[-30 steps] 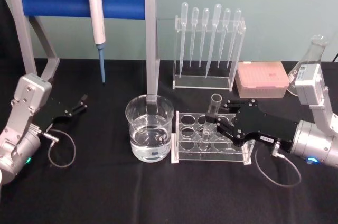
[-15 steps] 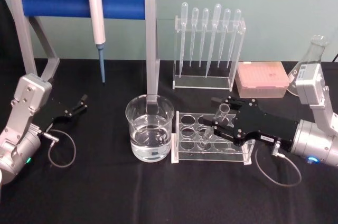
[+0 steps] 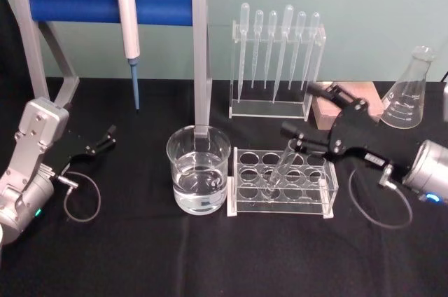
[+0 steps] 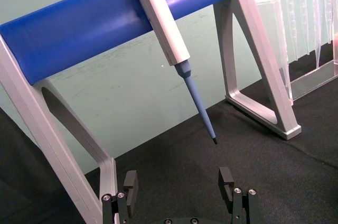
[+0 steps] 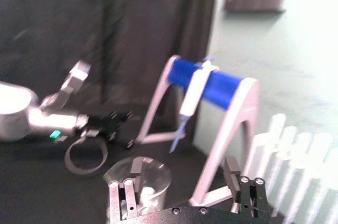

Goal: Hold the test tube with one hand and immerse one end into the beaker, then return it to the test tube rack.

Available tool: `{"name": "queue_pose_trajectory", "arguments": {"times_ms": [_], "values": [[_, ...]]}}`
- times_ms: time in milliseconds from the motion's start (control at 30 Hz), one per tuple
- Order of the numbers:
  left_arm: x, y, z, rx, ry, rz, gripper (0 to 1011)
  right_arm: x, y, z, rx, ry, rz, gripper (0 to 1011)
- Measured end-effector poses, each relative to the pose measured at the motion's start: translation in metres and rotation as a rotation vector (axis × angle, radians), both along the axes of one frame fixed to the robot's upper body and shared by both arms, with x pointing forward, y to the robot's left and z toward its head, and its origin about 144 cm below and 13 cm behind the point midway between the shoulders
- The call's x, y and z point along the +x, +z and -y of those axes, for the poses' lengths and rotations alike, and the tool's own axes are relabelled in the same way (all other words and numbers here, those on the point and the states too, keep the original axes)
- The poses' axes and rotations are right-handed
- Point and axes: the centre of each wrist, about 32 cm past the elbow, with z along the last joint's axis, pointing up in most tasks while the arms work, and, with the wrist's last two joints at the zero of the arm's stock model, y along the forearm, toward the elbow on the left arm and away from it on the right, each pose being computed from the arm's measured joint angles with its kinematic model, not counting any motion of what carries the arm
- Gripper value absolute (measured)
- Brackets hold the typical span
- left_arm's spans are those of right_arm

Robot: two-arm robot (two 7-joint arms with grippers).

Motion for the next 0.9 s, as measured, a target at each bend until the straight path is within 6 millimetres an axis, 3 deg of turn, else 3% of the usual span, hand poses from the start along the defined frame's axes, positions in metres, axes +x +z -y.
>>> {"name": "queue_pose_trajectory", "arguments": {"times_ms": [100,467,733,900], "values": [[0.000,0.000,0.000,0.000,0.000,0.000,1000,-0.007,0.002,0.002,0.052,-0.068,0.008,1002],[0.000,0.000,0.000,0.000,0.000,0.000,1000,-0.041,-0.019,-0.003,0.079,-0.533,-0.042,1002],[0.000,0.000,0.000,0.000,0.000,0.000,1000,-0.043,-0.043,-0.007,0.024,-0.675,-0.057,1002],[0.000,0.000,0.000,0.000,0.000,0.000,1000,-0.039,-0.052,-0.009,0.006,-0.657,-0.057,1003]]}}
